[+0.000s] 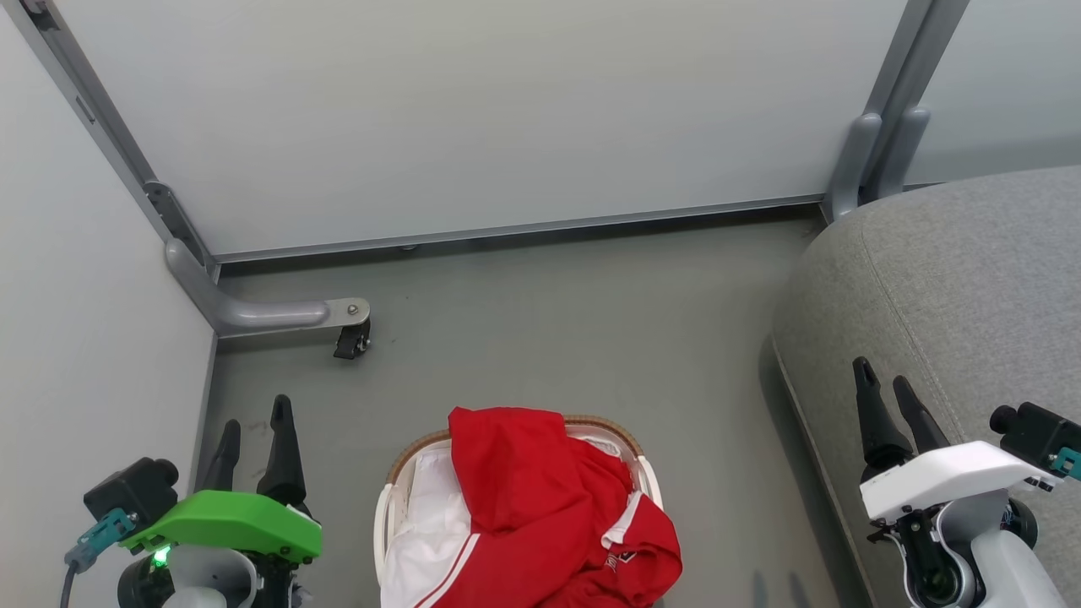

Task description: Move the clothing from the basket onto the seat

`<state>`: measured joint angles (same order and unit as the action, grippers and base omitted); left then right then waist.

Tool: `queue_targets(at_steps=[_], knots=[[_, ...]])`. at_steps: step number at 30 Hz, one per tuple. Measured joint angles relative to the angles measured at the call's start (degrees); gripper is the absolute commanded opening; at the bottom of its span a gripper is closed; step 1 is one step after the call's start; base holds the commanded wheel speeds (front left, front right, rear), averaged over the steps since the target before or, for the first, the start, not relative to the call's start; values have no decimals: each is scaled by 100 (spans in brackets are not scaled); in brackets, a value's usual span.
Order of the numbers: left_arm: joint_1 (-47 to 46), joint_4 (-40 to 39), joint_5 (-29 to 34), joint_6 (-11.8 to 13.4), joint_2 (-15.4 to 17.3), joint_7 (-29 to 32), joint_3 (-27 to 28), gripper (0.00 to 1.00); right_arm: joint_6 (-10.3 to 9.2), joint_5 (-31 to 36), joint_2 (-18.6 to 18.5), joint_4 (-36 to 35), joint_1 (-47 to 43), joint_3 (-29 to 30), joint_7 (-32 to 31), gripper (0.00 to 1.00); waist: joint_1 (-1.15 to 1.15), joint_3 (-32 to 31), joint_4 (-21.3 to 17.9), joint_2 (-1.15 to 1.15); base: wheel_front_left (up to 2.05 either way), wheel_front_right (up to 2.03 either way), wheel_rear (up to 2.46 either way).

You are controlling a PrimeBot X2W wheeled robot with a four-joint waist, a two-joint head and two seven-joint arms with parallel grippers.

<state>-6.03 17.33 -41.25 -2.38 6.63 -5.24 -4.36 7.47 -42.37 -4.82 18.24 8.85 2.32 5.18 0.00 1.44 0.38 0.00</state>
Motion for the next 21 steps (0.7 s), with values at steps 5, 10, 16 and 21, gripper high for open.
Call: queue_targets(at_steps=[5, 10, 16, 21], knots=[[1, 23, 320, 89, 25, -97, -43, 100, 0, 358, 1, 11, 0, 10, 97, 100, 0, 0, -21, 0, 0, 0, 0], [2, 67, 650, 137, 60, -180, -90, 100, 0, 705, 2, 8, 0, 0, 178, 100, 0, 3, -25, 0, 0, 0, 0], [2, 126, 1021, 144, 79, -266, -147, 100, 0, 1087, -11, 32, 5, -83, 276, 100, 0, 23, -4, 0, 0, 0, 0], [2, 178, 1310, 144, 78, -346, -154, 100, 0, 1385, -23, 87, 27, -138, 346, 100, 0, 40, 2, 0, 0, 0, 0]])
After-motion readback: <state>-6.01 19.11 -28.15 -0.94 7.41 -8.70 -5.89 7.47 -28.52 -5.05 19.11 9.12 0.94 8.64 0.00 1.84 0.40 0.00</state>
